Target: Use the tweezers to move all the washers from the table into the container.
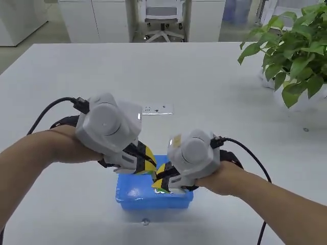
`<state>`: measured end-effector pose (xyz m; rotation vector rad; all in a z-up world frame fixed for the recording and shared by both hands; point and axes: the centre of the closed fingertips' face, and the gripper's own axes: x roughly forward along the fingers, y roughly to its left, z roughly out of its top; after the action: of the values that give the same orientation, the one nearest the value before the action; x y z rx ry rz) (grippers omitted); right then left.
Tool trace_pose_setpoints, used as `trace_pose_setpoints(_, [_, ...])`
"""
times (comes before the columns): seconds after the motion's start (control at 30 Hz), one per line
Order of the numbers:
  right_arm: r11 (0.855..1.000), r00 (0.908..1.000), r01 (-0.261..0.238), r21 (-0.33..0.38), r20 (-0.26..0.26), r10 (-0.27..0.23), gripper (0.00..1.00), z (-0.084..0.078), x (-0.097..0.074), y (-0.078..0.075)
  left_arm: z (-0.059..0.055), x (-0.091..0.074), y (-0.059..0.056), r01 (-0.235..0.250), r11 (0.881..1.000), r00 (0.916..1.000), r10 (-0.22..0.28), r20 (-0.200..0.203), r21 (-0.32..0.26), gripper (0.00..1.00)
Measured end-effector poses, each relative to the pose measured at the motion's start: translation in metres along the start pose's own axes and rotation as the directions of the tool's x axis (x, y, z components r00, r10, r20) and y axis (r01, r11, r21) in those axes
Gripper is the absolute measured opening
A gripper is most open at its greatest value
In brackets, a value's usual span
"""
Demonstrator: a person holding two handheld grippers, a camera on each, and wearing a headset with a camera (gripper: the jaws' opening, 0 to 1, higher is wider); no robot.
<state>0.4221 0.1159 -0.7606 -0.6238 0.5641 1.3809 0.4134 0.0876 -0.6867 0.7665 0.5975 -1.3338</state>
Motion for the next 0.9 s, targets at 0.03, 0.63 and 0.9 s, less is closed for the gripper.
trace_pose_setpoints(0.03, [1.0,1.0,0.002,-0.001,0.001,-0.002,0.11,0.001,-0.001,0.001,0.001,-0.001,-0.001,-0.001,1.0,1.0,0.001,-0.001,0.001,0.07])
trace_pose_setpoints(0.63, [1.0,0.9996,0.019,-0.018,0.023,-0.018,0.11,0.014,-0.014,0.018,0.012,-0.017,-0.02,-0.023,1.0,0.9997,0.023,-0.008,0.018,0.06])
trace_pose_setpoints(0.9, [0.999,0.9994,0.021,-0.038,0.027,-0.02,0.11,0.019,-0.015,0.028,0.013,-0.023,-0.03,-0.034,0.999,0.9994,0.034,-0.009,0.014,0.06])
